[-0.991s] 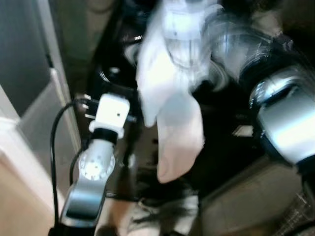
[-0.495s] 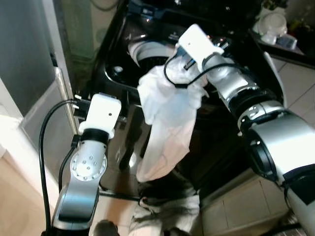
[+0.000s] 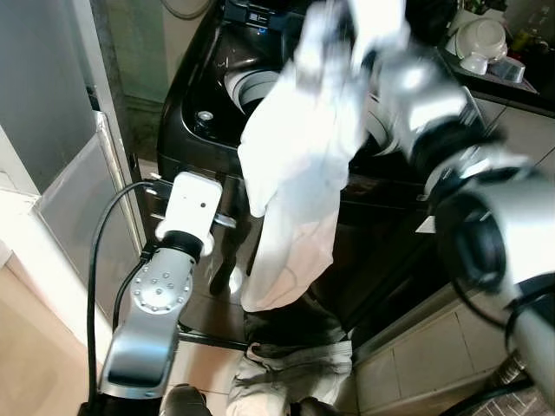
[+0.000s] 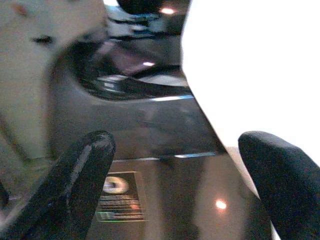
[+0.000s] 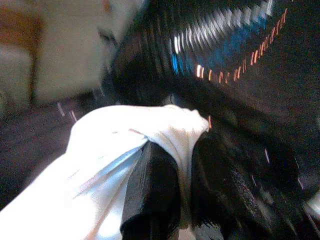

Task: Clothes washing

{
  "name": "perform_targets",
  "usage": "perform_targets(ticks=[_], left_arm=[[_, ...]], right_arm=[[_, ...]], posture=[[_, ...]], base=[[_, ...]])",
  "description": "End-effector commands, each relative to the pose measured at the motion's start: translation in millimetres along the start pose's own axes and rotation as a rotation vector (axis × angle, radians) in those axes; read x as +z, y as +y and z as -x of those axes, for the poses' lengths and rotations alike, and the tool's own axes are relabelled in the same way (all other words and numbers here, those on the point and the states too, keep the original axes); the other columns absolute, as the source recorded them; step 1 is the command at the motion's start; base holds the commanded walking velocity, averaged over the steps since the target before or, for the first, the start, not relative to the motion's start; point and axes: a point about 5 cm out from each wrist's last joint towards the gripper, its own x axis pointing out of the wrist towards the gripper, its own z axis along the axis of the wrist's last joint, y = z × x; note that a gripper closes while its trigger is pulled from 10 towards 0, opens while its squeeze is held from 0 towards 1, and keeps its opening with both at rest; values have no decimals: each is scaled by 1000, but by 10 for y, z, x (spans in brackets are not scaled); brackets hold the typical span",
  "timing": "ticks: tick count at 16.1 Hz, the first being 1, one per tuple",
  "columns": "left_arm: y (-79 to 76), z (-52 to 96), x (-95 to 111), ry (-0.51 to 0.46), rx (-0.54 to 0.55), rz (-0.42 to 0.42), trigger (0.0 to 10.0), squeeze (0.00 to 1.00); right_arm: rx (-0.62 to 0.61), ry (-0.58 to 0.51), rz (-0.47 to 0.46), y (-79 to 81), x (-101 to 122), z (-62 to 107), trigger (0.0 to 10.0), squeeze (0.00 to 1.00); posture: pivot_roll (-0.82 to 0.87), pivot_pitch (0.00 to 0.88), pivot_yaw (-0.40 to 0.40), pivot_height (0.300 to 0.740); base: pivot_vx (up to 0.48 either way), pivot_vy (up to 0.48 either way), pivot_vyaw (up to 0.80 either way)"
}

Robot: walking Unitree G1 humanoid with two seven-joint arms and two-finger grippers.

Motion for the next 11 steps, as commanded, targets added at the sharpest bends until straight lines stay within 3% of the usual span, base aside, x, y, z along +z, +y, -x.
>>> perform_targets(ticks=[1, 3, 9, 10, 11], left_arm=[[-86, 8, -3, 11, -114, 49, 10000, 0], [18, 54, -23, 31, -300, 46, 10000, 0], [87, 78, 103, -10, -458, 35, 10000, 0], [142, 134, 146, -20, -507, 7, 10000, 0], [158, 144, 159, -25, -513, 5, 10000, 0]], right_arm=[[4, -58, -38, -147, 108, 19, 10000, 0], [208, -123, -110, -217, 88, 97, 10000, 0], [349, -89, -192, -617, -326, 420, 10000, 0], [480, -75, -232, -702, -471, 620, 10000, 0], [512, -68, -242, -712, -508, 673, 10000, 0]], posture=[[190, 10, -169, 731], [157, 0, -154, 731], [81, 0, -98, 731], [67, 0, -88, 731], [67, 0, -88, 731]], base=[[0, 0, 0], [0, 0, 0], [0, 0, 0], [0, 0, 0], [0, 0, 0]])
